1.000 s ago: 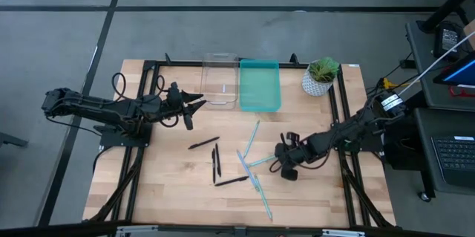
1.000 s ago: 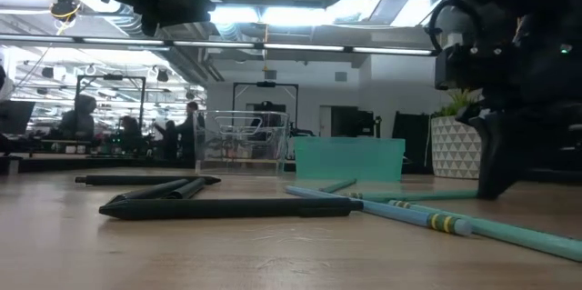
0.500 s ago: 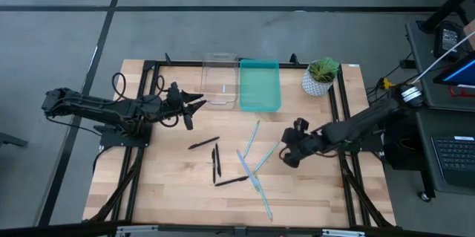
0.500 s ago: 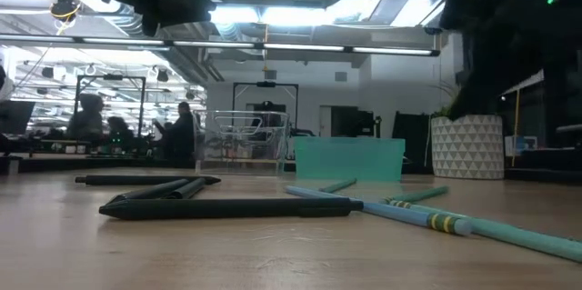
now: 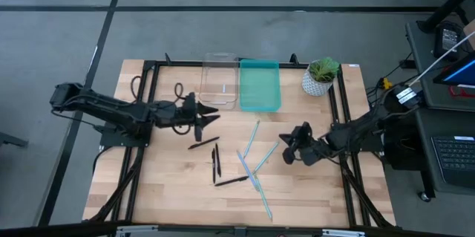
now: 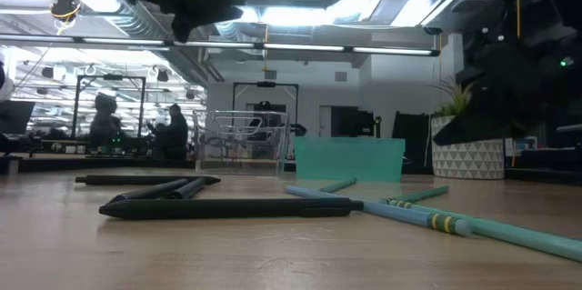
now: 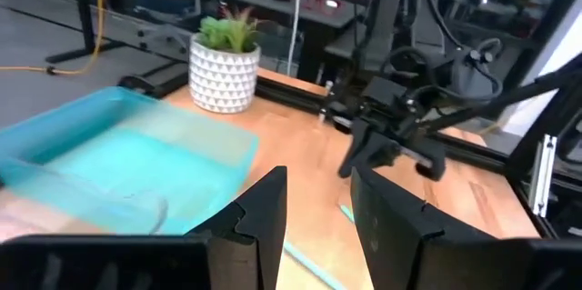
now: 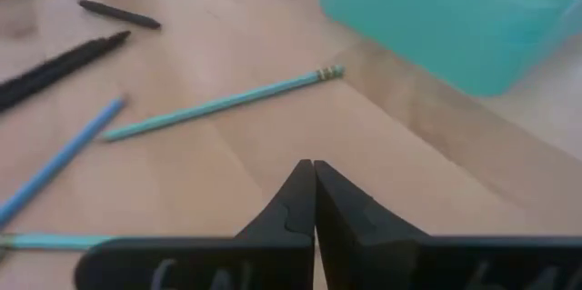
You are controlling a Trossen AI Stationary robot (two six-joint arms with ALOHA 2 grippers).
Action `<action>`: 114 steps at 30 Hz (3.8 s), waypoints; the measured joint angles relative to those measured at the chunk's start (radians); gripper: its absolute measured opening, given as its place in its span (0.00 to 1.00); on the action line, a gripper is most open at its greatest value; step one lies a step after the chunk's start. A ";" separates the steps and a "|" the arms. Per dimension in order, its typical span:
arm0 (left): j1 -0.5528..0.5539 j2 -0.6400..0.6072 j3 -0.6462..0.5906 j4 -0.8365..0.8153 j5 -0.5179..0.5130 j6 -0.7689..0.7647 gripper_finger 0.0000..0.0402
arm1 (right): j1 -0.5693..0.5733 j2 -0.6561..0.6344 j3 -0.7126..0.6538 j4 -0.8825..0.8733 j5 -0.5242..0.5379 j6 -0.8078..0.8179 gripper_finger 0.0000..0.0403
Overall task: Sort pens & pencils
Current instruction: Put the light blue pencil into the light blue bin
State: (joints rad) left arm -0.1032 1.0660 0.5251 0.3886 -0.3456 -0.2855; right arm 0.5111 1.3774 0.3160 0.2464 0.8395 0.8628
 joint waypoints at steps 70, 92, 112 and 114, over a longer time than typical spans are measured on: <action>-0.143 0.714 0.516 -0.071 0.170 -0.234 0.49 | 0.081 0.435 0.040 0.252 0.160 0.102 0.01; -0.148 1.075 1.117 -0.824 0.210 -0.312 0.49 | 0.081 0.435 0.042 0.233 0.161 0.098 0.01; -0.157 1.162 1.117 -0.784 0.206 -0.344 0.49 | 0.081 0.436 0.039 0.224 0.164 0.098 0.01; -0.153 1.170 1.114 -0.803 0.210 -0.336 0.48 | 0.081 0.436 0.039 0.224 0.164 0.098 0.01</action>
State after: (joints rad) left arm -0.2564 2.2356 1.6386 -0.4148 -0.1360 -0.6220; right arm 0.5919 1.8133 0.3550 0.4709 1.0031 0.9607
